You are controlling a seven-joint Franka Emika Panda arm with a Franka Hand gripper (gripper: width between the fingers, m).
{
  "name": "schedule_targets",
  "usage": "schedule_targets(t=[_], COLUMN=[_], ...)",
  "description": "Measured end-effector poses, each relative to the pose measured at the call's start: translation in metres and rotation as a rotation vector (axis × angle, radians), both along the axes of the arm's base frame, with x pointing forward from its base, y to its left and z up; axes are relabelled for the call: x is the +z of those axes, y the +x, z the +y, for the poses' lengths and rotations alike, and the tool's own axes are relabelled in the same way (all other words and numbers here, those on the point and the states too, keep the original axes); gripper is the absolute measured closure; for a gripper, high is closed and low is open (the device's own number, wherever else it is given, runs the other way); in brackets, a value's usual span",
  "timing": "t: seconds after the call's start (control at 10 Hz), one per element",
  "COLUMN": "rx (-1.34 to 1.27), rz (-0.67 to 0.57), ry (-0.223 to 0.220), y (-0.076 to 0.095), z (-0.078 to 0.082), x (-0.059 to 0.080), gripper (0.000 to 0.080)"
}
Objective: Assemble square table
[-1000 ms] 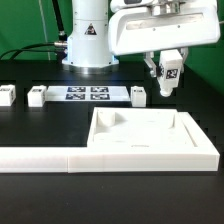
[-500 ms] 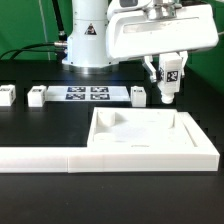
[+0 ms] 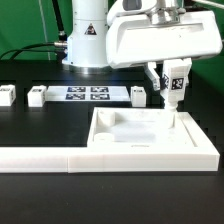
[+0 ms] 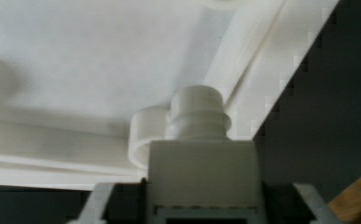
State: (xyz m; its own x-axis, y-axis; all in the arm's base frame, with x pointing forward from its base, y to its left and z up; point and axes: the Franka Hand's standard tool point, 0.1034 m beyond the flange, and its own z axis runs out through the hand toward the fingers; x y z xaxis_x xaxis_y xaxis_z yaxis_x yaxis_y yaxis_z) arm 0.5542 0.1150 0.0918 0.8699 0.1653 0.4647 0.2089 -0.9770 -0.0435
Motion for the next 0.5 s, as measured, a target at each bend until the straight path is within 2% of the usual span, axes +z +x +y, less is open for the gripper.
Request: schedule_targets(t=[0.3, 0.5], rx=[0.01, 0.032], rz=[-0.001, -0.016], ry=[-0.006, -0.017], y=[0.002, 0.023], z=[-0.001, -0.006], x=[-0.001, 0.0], gripper=[0.0509, 0.0509])
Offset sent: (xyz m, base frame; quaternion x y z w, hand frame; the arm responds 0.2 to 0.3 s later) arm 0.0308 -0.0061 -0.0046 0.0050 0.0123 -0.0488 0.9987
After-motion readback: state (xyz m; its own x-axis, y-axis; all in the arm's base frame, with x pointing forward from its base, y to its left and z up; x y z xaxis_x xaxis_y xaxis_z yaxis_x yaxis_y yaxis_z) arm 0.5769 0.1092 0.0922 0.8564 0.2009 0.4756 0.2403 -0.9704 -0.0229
